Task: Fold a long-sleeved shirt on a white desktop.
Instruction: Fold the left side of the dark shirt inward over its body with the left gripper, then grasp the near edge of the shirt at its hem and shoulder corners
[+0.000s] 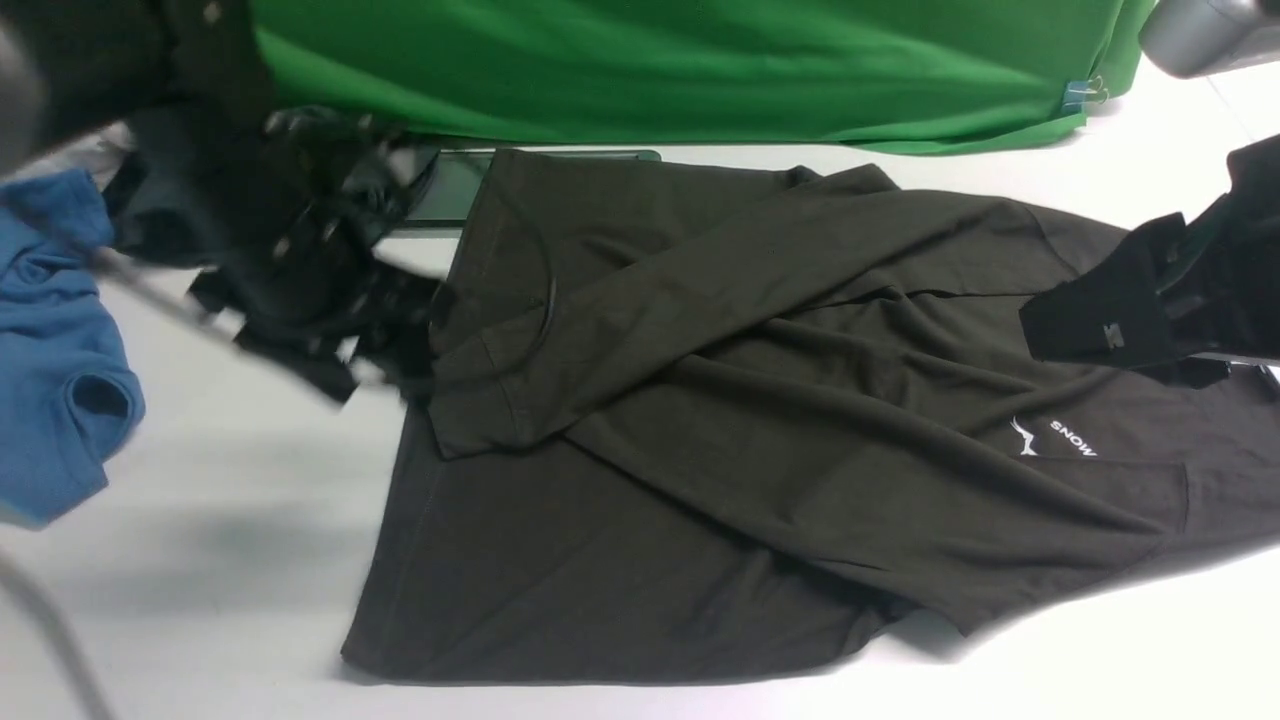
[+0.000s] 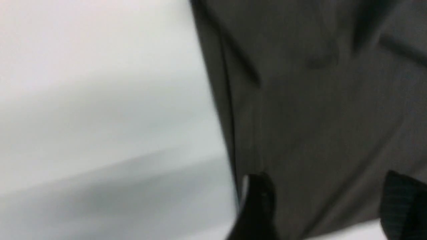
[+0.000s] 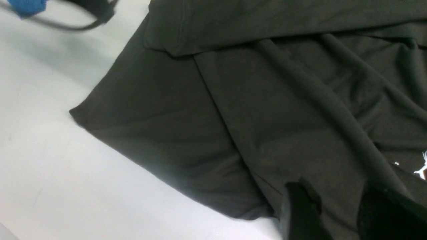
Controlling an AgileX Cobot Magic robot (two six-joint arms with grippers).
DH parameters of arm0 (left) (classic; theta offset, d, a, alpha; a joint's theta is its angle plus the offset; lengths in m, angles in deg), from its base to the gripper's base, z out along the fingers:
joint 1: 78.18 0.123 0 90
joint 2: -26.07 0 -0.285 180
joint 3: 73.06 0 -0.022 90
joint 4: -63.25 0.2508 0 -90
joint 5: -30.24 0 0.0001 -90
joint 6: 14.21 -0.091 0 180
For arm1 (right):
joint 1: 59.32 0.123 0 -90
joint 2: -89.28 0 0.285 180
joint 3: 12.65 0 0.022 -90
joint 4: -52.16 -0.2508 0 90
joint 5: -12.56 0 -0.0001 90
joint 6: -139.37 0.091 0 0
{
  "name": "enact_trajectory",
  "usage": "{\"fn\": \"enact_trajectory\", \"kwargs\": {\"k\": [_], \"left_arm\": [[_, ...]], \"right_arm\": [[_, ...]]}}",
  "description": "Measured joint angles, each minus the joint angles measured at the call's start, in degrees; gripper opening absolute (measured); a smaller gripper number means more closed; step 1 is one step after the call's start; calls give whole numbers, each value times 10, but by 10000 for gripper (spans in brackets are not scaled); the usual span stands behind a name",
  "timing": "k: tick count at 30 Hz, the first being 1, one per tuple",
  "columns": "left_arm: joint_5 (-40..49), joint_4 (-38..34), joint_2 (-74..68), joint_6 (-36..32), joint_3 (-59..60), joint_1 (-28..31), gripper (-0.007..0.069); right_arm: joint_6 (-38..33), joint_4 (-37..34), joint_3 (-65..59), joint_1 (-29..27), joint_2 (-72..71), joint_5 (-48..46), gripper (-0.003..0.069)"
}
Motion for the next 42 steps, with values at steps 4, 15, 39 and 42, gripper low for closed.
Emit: {"fn": "enact_trajectory", "kwargs": {"k": [4,15,39,42], "left_arm": [[-19,0,78,30,152,0,596],[-290,-98,112,40,384,0,567],[-334,-132,120,-61,387,1,38],[-333,-129,120,-62,387,1,38]], "right_arm": [[0,0,0,0,0,0,241],[0,0,0,0,0,6,241],[-254,16,-261,0,36,166,342],[-269,18,-284,1,69,208,439]]}}
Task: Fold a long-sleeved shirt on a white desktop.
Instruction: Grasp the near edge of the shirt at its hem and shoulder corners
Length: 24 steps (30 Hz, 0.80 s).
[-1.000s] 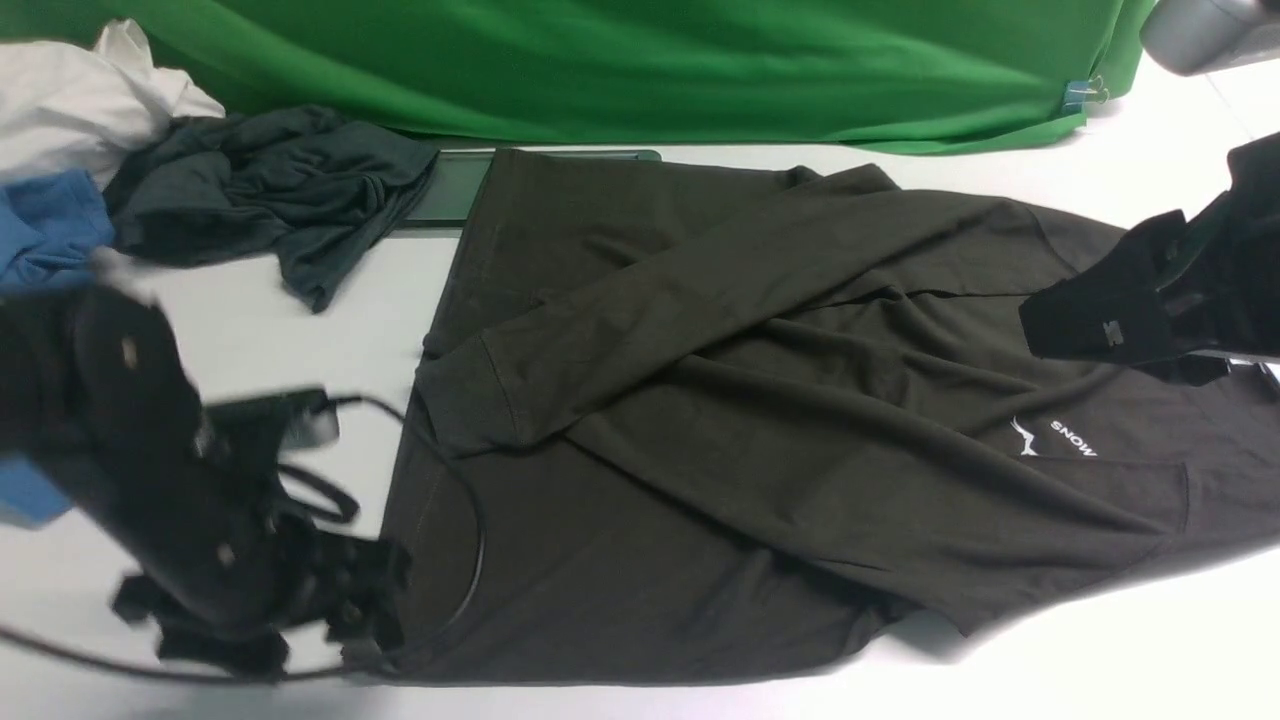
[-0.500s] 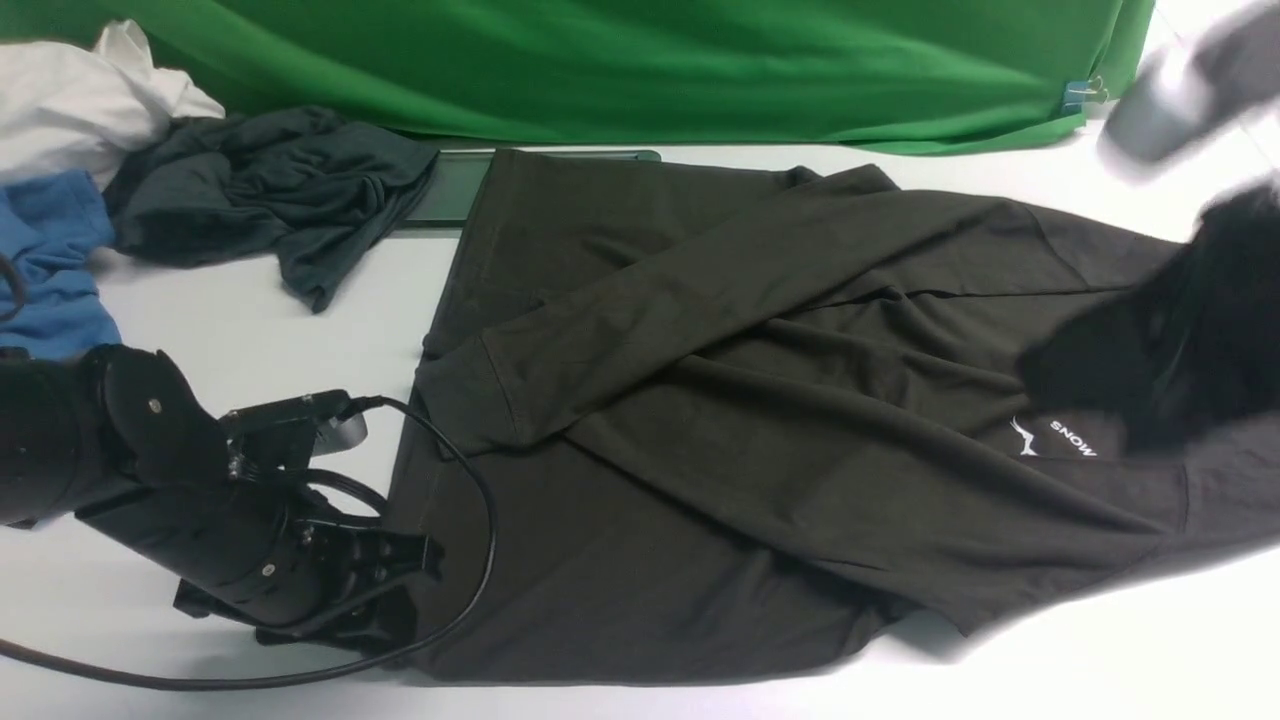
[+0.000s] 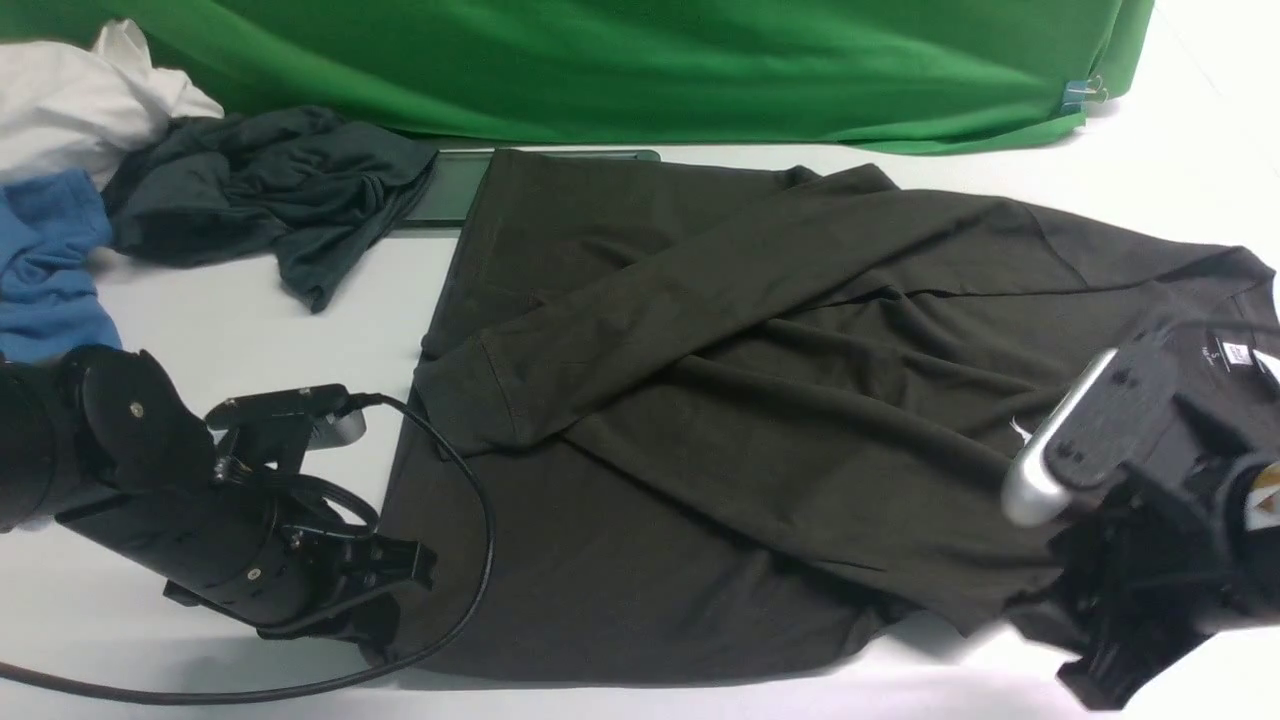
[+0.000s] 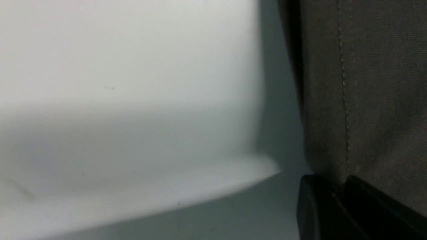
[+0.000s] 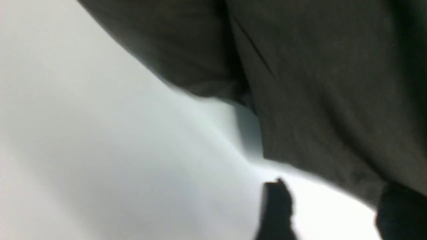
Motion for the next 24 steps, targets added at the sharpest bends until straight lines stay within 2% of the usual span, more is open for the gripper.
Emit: {"fn": "enact_trajectory", "kwargs": {"k": [3,8,17,24], "left_arm": [[0,1,0,0,0,0,38],[0,1,0,0,0,0,38],[-1,3,0,-1,0,0,38],[-2,3,0,-1,0,0,38]], "right_arm": [[-19,0,-6,11,38,30,473],[-36,18,-7,46,101,83,484],[39,63,3,50,179,120,484],[136,134,11,51,184,129,484]]}}
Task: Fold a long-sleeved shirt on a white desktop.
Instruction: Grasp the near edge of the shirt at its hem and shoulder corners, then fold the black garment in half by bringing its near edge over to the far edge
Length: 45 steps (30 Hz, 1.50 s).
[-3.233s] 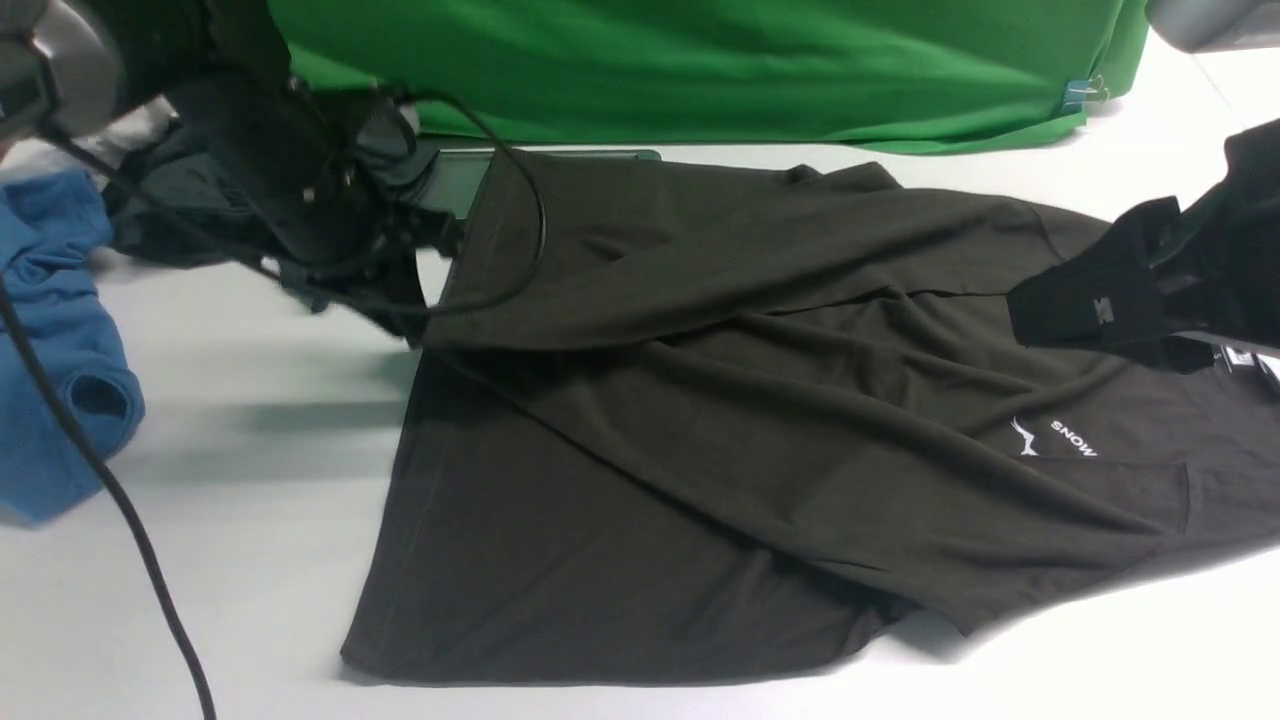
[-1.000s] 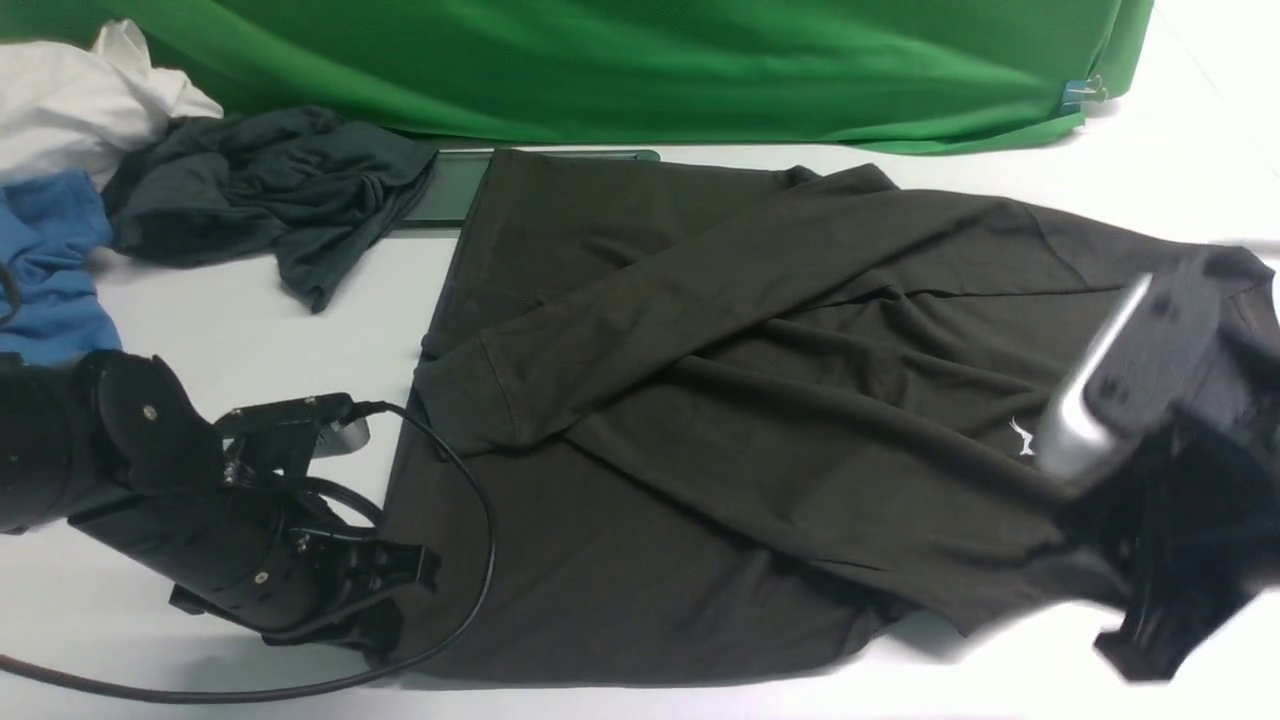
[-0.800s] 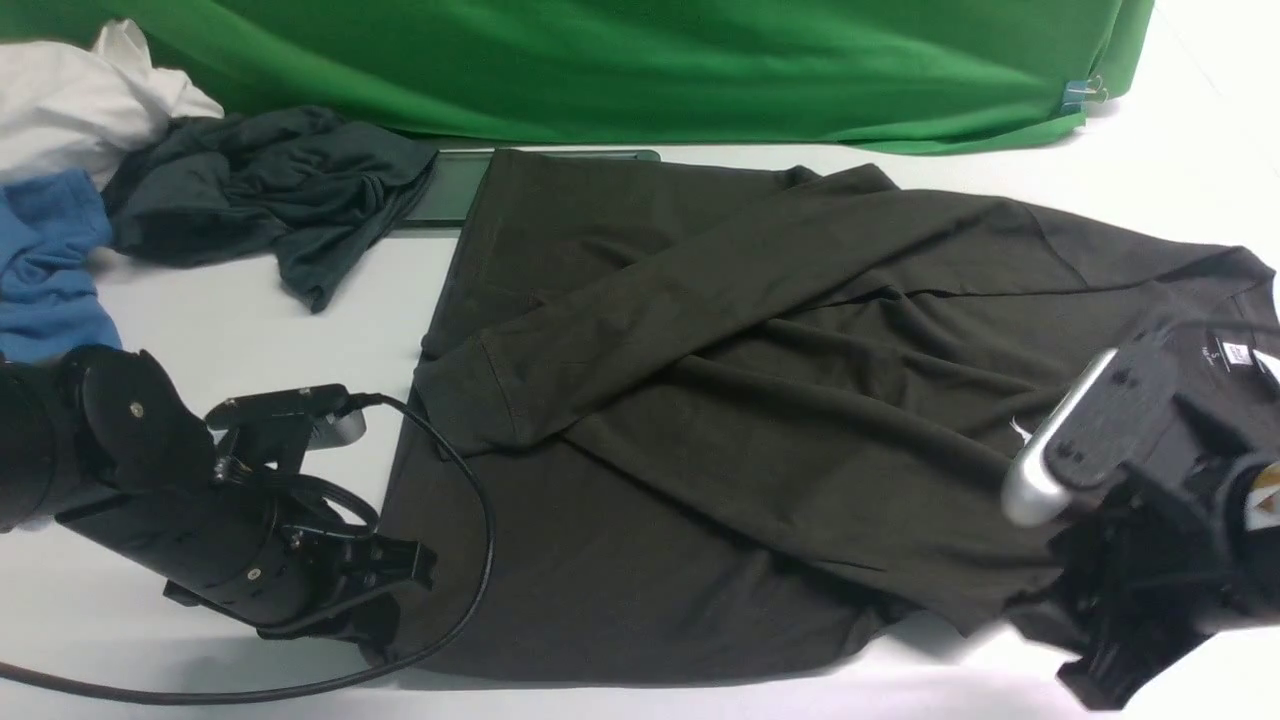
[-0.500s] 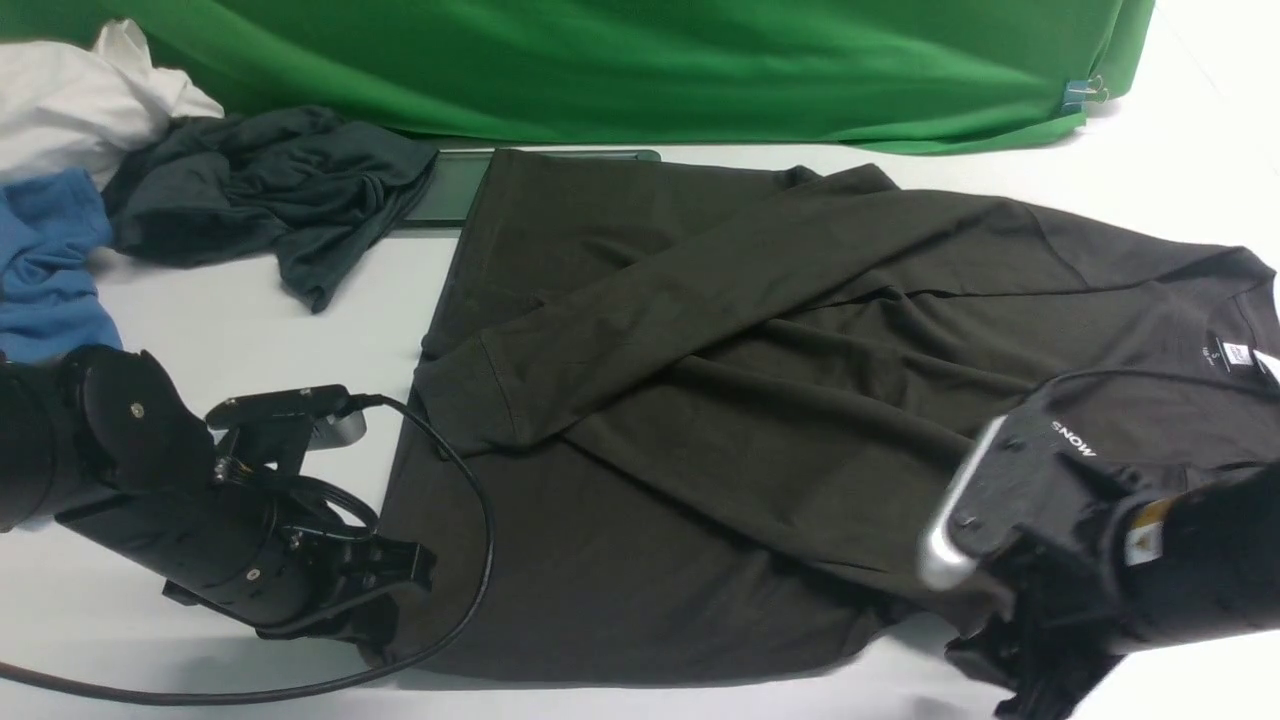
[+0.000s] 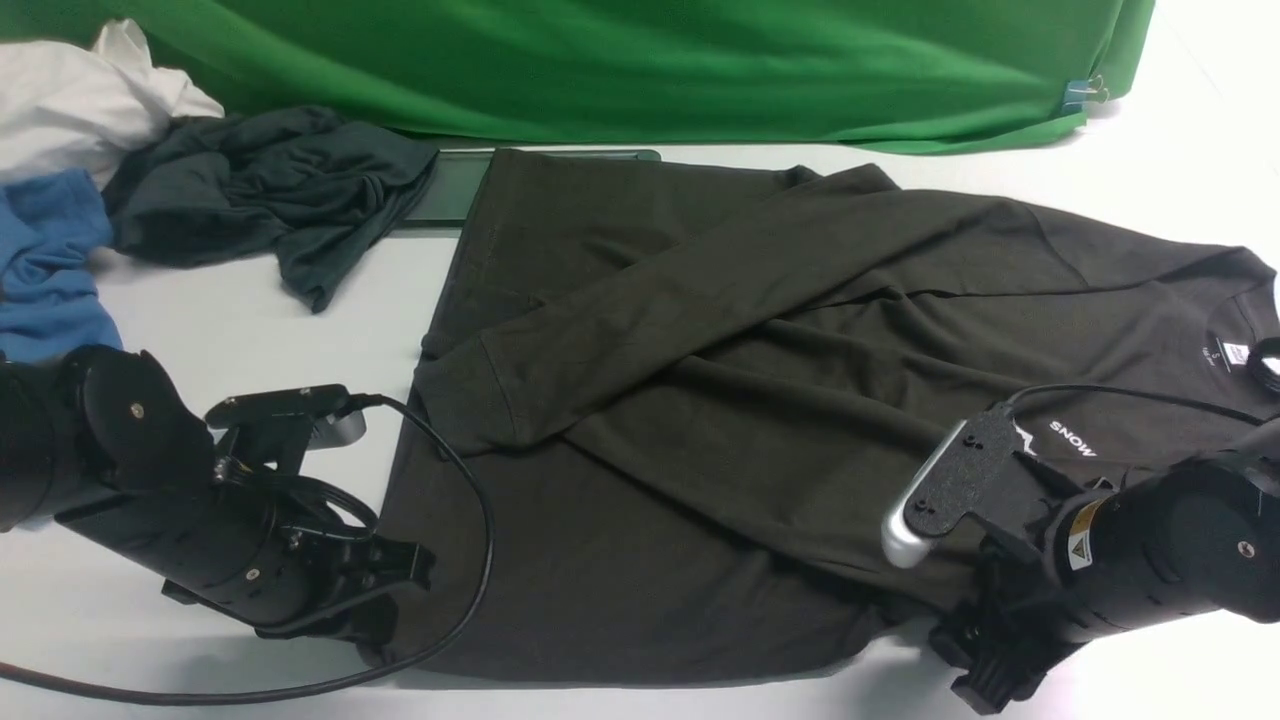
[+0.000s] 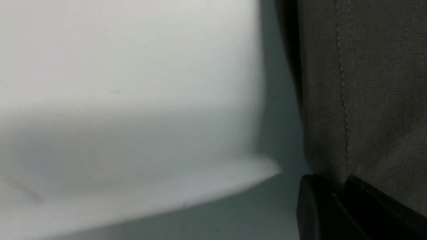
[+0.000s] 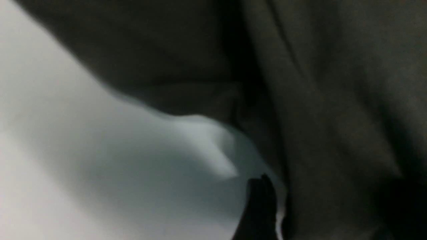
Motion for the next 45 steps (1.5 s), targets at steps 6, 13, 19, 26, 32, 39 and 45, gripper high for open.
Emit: {"fn": "enact_trajectory", "kwargs": {"k": [6,13,19,26,32,39,45], "left_arm": [[0,0,0,0,0,0,38],[-6,3,0,-1,0,0,38],[11,19,20,-1,0,0,38],[52,36,122,1,0,13,38],[102,39,212,1,0,13,38],[120,31,243,2,14,13,38],[72,30,219,2,-16,13,38]], "right_arm": [[29,20,0,0,4,8,324],[25,29,20,0,4,-61,57],[11,30,45,0,-29,-169,57],[11,27,49,0,-126,-244,57],[0,-1,26,0,-184,-292,57],[-2,-14,-6,0,-242,-315,58],[16,31,41,0,-243,-307,56]]}}
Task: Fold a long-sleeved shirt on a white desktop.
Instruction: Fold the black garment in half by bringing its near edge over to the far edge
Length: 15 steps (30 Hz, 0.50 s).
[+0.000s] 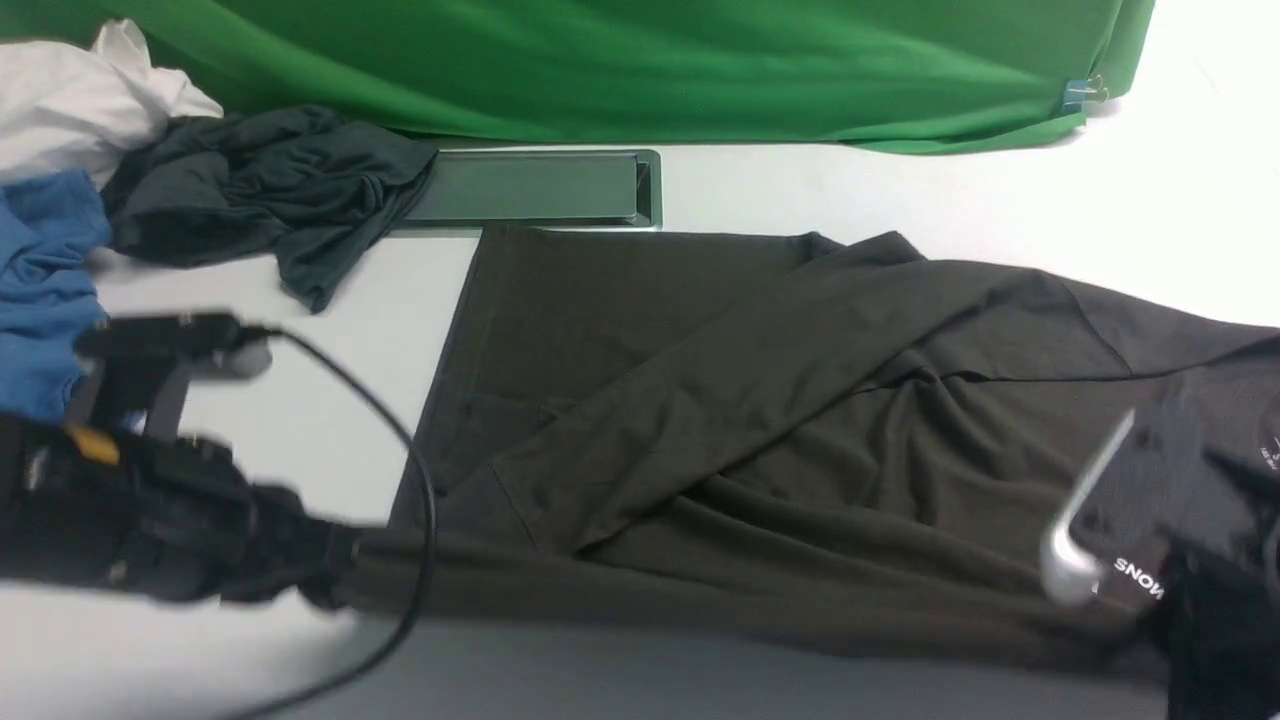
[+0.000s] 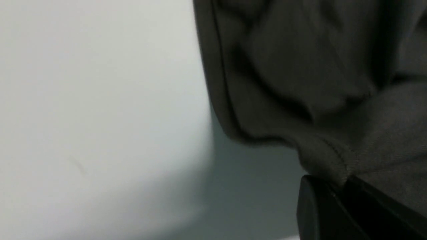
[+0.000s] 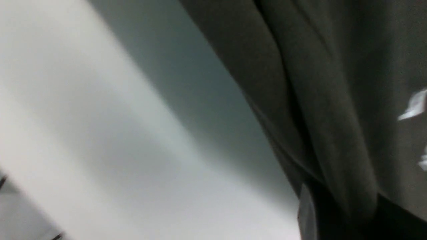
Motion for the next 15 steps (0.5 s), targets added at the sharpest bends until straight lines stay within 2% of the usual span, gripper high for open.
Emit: {"fn": "enact_trajectory", "kwargs": {"k": [5,8,10,15], "left_arm": [[-16,1,-80,-14,-117,0,38],[-16,2,-118,-20,-165,0,38],[-17,3,-190,-33,-252,0,38],[-48,3,-314,-57,-390,0,38]], "right_arm": [[11,76,111,-15,52,21,55],[2,83,150,-35,86,33,55],[-20,88,225,-75,158,56,54],[-47,90,326,-122,273,97,54]]}}
